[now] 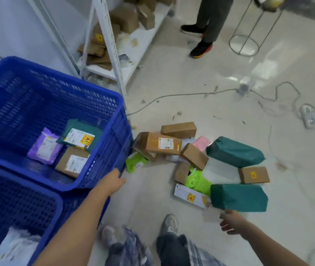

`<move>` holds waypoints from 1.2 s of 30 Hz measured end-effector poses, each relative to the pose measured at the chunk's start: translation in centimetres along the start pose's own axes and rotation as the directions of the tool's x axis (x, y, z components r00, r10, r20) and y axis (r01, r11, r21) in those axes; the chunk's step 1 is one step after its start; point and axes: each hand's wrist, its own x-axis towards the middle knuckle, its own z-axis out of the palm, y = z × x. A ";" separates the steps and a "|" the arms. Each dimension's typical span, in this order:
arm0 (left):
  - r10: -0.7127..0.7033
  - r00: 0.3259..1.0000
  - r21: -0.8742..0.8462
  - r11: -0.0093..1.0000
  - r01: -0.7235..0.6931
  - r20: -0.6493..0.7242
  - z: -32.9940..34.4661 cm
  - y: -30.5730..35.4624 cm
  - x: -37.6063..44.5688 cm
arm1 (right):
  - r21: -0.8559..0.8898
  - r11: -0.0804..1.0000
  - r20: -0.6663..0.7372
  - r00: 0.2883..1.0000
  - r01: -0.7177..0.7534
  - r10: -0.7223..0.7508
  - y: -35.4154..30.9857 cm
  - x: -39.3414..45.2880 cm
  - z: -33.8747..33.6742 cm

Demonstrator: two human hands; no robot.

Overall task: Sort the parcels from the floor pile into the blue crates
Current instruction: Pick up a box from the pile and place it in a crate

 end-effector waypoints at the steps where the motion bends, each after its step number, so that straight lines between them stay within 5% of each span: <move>1: -0.013 1.000 -0.023 1.000 0.013 -0.022 0.2 0.7 0.4 | 0.031 0.999 -0.026 1.000 -0.008 0.009 0.6 0.4 -1.4; 8: -0.076 0.997 -0.069 0.995 0.074 -0.022 -0.2 4.2 4.5 | 0.072 0.995 -0.071 0.995 -0.069 0.074 -0.8 3.6 -5.5; 17: -0.214 0.962 -0.106 0.966 0.234 0.173 0.1 4.2 12.8 | 0.151 0.988 0.021 1.000 0.011 -0.014 -13.5 7.2 -2.0; 24: -0.160 0.972 -0.248 0.948 0.200 0.173 -0.5 8.7 20.9 | 0.384 0.914 -0.244 0.969 0.135 -0.041 -24.1 13.8 0.7; 30: -0.164 0.977 -0.264 0.945 0.195 0.132 2.3 10.2 30.2 | 0.420 0.905 0.023 0.996 0.069 -0.087 -29.3 20.8 4.0; 36: -0.184 0.983 -0.289 0.941 0.175 -0.003 5.6 9.6 41.4 | 0.510 0.860 0.093 0.994 -0.005 -0.050 -29.2 31.5 7.1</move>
